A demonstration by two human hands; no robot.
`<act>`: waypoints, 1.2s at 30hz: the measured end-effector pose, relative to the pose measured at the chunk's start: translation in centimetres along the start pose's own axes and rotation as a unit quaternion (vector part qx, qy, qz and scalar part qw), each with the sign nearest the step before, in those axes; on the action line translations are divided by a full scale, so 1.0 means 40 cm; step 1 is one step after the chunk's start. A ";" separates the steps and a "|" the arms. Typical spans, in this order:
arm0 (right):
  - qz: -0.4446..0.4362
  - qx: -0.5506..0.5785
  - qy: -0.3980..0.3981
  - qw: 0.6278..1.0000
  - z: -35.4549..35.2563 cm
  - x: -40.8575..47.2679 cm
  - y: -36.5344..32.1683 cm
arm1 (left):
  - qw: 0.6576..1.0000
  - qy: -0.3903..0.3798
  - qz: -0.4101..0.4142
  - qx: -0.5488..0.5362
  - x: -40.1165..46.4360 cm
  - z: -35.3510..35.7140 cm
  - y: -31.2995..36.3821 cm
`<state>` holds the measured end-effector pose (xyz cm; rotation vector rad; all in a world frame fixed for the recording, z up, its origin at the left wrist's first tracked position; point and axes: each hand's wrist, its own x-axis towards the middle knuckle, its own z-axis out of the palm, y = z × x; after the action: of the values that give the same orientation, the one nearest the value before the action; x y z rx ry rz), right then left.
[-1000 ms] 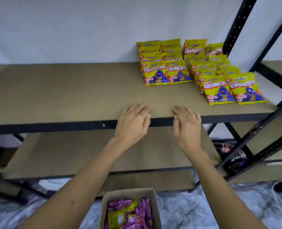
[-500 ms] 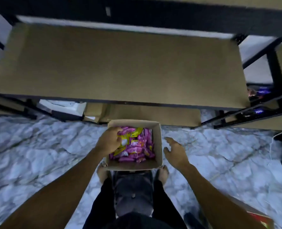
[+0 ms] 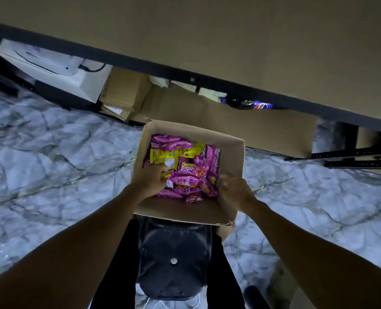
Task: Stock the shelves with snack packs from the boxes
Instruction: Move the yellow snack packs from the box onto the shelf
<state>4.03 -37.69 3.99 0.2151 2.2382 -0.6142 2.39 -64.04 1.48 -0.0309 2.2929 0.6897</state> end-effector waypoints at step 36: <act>0.024 0.207 0.384 0.900 0.590 0.671 0.120 | 0.984 0.145 0.064 0.086 0.567 0.511 -0.470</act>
<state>3.01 -46.28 -31.00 0.8531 2.7976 -1.1233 2.99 -66.24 -34.31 0.1035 2.6467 0.5787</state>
